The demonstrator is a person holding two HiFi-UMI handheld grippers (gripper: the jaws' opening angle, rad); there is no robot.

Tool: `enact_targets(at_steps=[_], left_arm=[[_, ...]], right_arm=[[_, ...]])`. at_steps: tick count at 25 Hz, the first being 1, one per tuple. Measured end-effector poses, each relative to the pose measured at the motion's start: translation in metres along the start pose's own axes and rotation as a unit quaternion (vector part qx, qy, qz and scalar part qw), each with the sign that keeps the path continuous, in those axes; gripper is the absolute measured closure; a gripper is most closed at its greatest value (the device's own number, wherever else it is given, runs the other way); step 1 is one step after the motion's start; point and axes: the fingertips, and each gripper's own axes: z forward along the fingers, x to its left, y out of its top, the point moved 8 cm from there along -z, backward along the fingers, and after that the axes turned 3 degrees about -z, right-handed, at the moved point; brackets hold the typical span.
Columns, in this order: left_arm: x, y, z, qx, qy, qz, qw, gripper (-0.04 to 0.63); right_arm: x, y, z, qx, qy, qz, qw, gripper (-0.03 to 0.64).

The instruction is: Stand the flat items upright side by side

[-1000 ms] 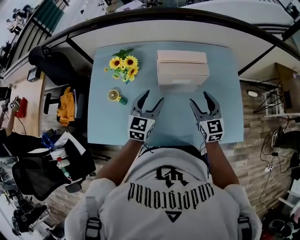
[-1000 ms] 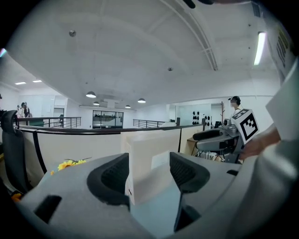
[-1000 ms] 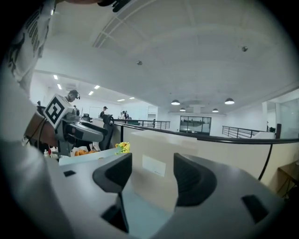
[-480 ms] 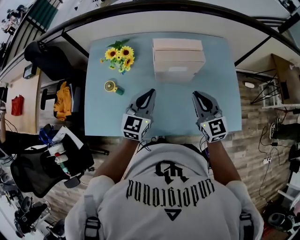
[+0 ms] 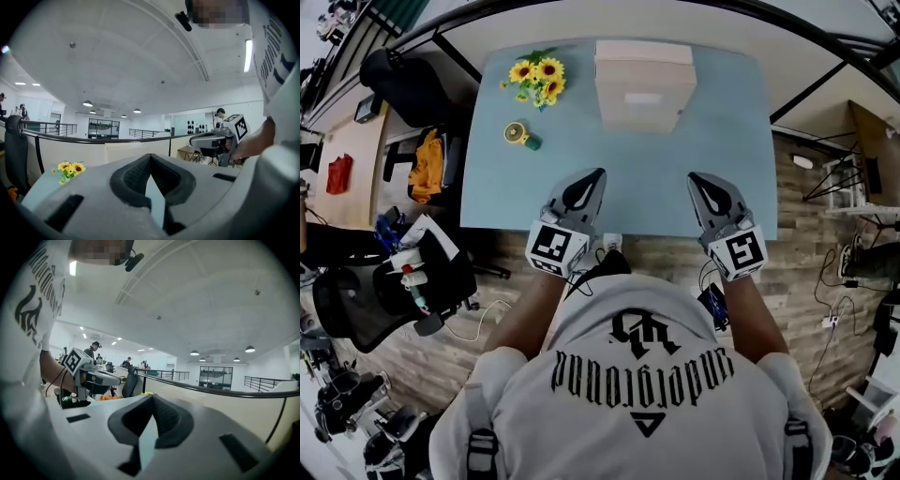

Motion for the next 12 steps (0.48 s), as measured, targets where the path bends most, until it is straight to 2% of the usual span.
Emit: enact_targets(at_steps=[3, 12], left_arm=[[-0.035, -0.003, -0.016, -0.018, 0.006, -0.029, 0.9994, 0.597], [-0.152, -0.01, -0.08, -0.037, 0.016, -0.017, 0.999, 0.595]], right_arm=[[0.004, -0.006, -0.041, -0.012, 0.005, -0.007, 1.0, 0.612], [0.04, -0.015, -0.159, -0.022, 0.021, -0.012, 0.999, 0.612]])
